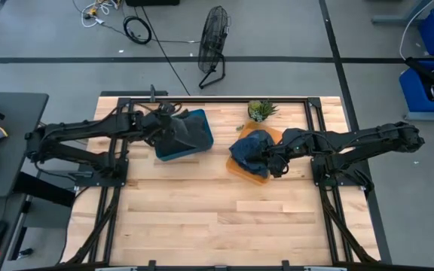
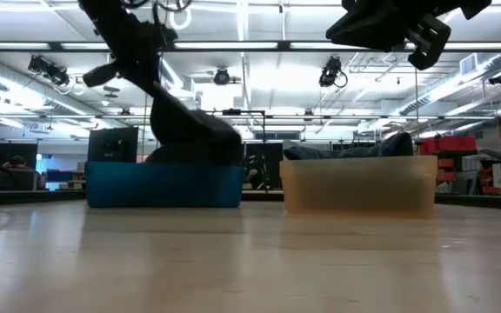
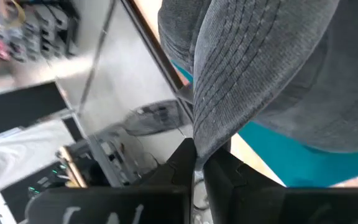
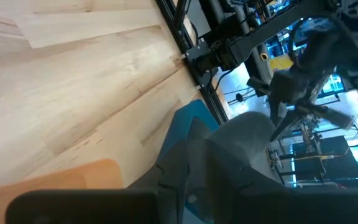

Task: Pick & Place hat
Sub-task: Put the black cap into the blue bin

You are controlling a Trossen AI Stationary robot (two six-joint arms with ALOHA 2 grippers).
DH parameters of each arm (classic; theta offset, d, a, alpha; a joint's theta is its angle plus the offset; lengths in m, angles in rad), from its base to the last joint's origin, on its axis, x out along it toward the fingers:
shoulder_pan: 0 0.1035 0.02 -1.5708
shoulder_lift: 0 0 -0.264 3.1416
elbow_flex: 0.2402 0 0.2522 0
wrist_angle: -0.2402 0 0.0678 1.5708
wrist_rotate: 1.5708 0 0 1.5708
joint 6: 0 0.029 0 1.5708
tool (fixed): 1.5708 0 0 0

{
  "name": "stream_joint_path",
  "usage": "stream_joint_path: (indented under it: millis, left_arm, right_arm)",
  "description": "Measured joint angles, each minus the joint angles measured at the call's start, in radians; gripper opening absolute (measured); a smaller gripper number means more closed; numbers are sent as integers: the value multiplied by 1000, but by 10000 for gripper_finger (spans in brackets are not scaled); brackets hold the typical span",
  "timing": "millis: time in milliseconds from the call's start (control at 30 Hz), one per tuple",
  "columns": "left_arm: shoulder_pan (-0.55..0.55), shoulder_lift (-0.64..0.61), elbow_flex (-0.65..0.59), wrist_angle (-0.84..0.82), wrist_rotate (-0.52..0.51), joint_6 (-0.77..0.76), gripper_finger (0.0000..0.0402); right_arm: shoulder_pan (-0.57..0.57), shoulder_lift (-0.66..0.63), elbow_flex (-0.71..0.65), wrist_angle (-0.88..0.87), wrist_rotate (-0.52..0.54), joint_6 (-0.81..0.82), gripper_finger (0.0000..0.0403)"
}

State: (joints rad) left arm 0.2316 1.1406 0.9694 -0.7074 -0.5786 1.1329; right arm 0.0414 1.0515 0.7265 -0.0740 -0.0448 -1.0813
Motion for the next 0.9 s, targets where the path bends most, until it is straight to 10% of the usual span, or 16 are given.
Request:
stream_joint_path:
  millis: [900]
  left_arm:
    - [104,189,-1,57,-2,-133,109]
  right_arm:
    - [0,0,0,-49,0,0,55]
